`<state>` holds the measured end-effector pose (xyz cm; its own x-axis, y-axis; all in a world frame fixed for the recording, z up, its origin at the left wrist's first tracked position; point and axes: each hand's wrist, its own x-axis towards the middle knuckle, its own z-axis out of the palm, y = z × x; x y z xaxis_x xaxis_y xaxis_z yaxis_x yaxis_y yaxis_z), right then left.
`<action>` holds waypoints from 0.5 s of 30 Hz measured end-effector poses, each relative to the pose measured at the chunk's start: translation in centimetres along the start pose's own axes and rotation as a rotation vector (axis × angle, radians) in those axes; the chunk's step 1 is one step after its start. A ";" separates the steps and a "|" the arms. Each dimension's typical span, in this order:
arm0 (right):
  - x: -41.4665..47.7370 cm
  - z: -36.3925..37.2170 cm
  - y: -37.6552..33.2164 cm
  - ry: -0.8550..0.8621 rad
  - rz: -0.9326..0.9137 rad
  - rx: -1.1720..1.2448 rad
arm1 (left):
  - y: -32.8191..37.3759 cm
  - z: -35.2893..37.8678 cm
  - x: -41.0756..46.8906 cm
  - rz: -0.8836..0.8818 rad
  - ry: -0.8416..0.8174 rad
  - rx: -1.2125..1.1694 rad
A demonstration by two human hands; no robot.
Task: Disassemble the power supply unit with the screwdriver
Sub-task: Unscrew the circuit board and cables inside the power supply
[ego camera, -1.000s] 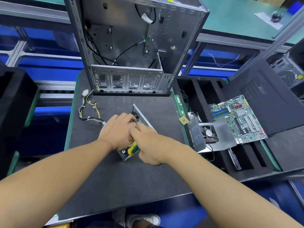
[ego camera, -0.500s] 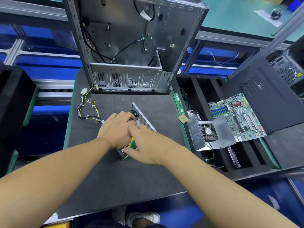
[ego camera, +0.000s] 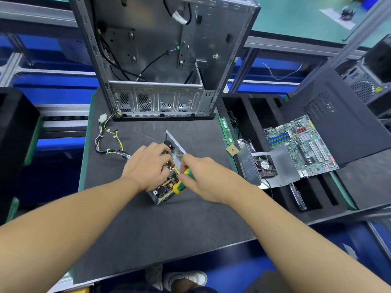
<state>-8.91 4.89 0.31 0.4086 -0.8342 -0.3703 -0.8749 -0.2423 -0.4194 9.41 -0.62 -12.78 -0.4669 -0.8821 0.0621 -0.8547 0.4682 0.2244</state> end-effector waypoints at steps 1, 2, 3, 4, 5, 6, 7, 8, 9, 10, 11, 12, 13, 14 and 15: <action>-0.1 -0.2 0.1 0.005 0.008 0.006 | 0.0 0.0 0.0 0.005 0.001 -0.004; -0.3 -0.5 0.3 0.017 0.019 0.015 | -0.1 0.1 0.0 0.008 0.000 -0.009; -0.5 -1.0 0.6 0.035 0.033 0.026 | -0.1 0.0 0.1 0.011 -0.002 -0.015; -0.7 -1.6 0.8 0.057 0.047 0.040 | -0.1 0.0 0.1 0.011 -0.009 -0.026; -1.0 -2.2 1.1 0.079 0.062 0.057 | -0.1 0.0 0.2 0.011 -0.019 -0.045; -1.3 -2.9 1.5 0.105 0.077 0.072 | -0.2 -0.1 0.3 0.008 -0.036 -0.078; -1.5 -3.6 1.9 0.137 0.091 0.080 | -0.2 -0.3 0.5 0.008 -0.056 -0.121; -1.7 -4.3 2.4 0.170 0.104 0.087 | -0.2 -0.5 0.5 0.011 -0.074 -0.172; -1.8 -5.0 2.8 0.204 0.119 0.098 | -0.1 -0.8 0.6 0.027 -0.081 -0.220; -1.9 -5.7 3.1 0.237 0.136 0.115 | 0.2 -1.1 0.6 0.058 -0.073 -0.254; -2.0 -6.3 3.4 0.271 0.155 0.132 | 0.7 -1.3 0.6 0.106 -0.054 -0.266; -2.2 -6.9 3.7 0.300 0.171 0.143 | 1.4 -1.6 0.7 0.154 -0.039 -0.266; -2.3 -7.2 3.9 0.321 0.182 0.153 | 2.1 -1.8 0.8 0.187 -0.045 -0.274; -2.5 -7.5 4.1 0.335 0.188 0.168 | 3.0 -2.2 0.9 0.193 -0.076 -0.308; -2.6 -7.6 4.3 0.344 0.190 0.187 | 3.8 -2.4 1.1 0.188 -0.121 -0.368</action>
<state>-15.73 2.26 5.83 0.1070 -0.9794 -0.1710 -0.8512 -0.0014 -0.5249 6.23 0.02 -9.55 -0.6492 -0.7602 0.0255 -0.6243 0.5516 0.5531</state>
